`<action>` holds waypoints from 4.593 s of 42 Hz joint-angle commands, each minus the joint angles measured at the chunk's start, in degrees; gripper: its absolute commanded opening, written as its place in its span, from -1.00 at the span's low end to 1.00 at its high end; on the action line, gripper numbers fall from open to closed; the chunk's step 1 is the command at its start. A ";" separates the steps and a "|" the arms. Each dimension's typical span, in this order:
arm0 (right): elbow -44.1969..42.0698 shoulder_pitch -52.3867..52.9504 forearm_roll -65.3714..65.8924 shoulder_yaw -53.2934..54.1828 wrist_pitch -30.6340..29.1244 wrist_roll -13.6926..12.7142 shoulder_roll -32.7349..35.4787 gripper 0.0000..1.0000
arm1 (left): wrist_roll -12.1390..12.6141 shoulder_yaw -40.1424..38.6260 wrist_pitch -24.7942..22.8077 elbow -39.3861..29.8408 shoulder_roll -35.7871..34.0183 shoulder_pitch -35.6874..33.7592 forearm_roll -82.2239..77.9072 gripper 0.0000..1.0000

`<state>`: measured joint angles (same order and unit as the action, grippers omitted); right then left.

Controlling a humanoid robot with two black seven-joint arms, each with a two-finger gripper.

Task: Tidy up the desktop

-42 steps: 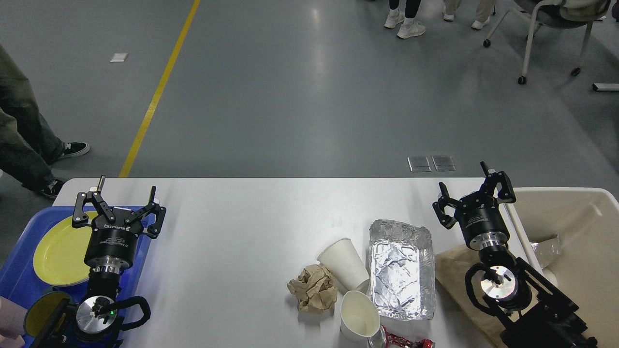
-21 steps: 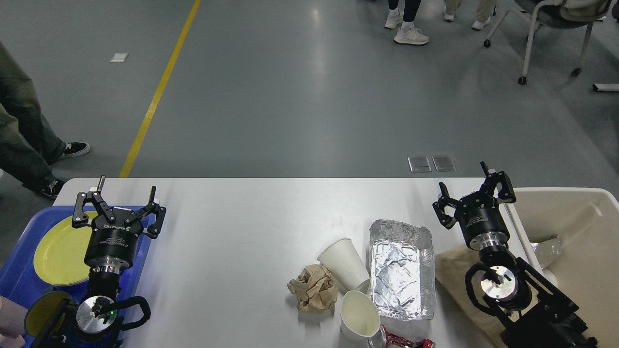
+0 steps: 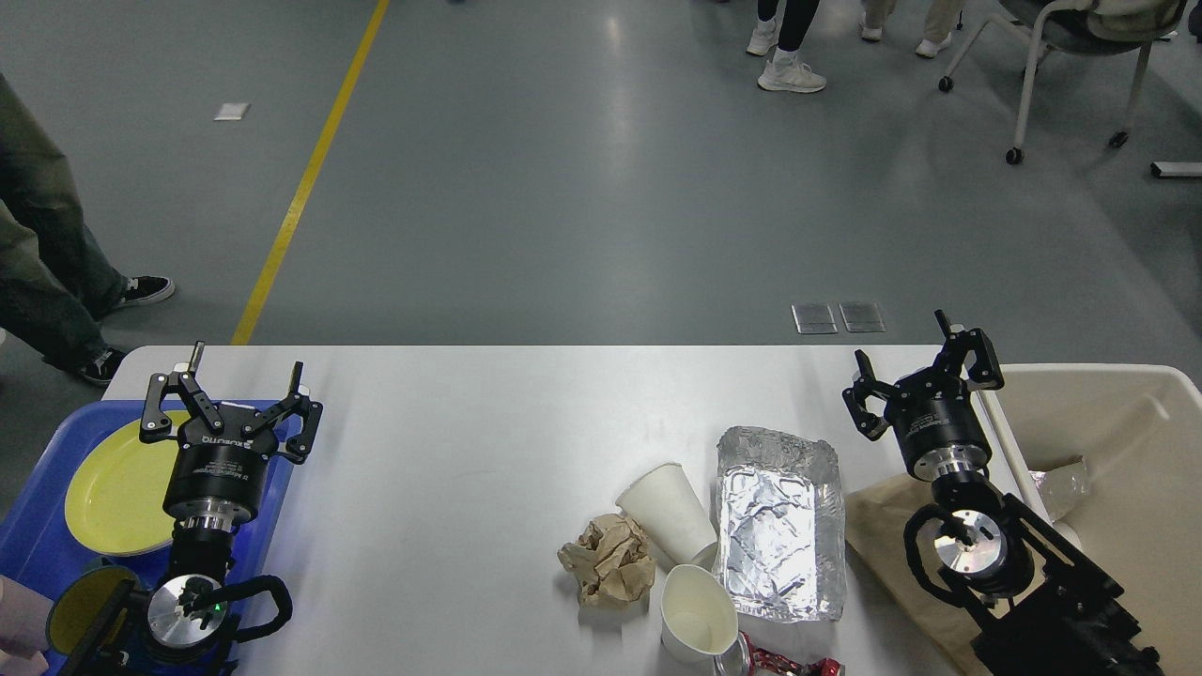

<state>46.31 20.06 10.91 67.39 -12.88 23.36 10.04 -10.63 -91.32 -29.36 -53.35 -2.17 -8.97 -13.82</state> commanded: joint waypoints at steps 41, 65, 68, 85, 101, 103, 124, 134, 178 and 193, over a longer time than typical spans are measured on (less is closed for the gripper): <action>0.36 -1.25 0.07 -0.50 -0.39 0.20 2.00 1.00 | 0.00 0.00 0.00 0.00 0.06 0.00 0.03 0.93; 3.35 -0.28 -0.01 -0.76 -0.56 0.20 1.56 1.00 | 0.00 0.00 0.00 0.00 -0.03 0.00 0.03 0.93; 3.79 -0.02 -0.10 -3.04 -0.56 0.20 3.22 1.00 | 0.00 0.00 0.00 0.00 0.06 0.00 0.03 0.93; 4.67 28.61 -0.81 -55.84 -5.05 0.29 27.57 1.00 | 0.00 0.00 0.00 0.00 -0.03 0.00 0.03 0.93; 5.28 68.96 -3.35 -119.83 -13.21 0.20 22.49 1.00 | 0.00 0.00 0.00 0.00 0.06 0.00 0.03 0.93; 6.07 72.30 -3.97 -124.58 -15.41 0.20 21.08 1.00 | 0.00 0.00 0.00 0.00 0.06 0.00 0.03 0.93; 35.76 108.42 -3.88 -140.07 -32.29 -24.94 10.88 1.00 | 0.00 0.00 0.00 0.00 0.06 0.00 0.03 0.93; 44.83 117.22 -3.88 -143.41 -32.20 -24.94 10.26 0.99 | 0.00 0.00 0.00 0.00 0.06 0.00 0.03 0.93; 24.99 74.44 24.59 -149.57 3.04 -7.98 17.47 0.92 | 0.00 0.00 0.00 0.00 0.06 0.00 0.03 0.93; 15.04 61.95 24.95 -148.60 7.43 2.83 17.12 0.92 | 0.00 0.00 0.00 0.00 0.06 0.00 0.03 0.93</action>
<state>63.10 84.19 35.94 -81.27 -5.99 23.57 27.51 -10.63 -91.32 -29.36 -53.35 -2.11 -8.96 -13.80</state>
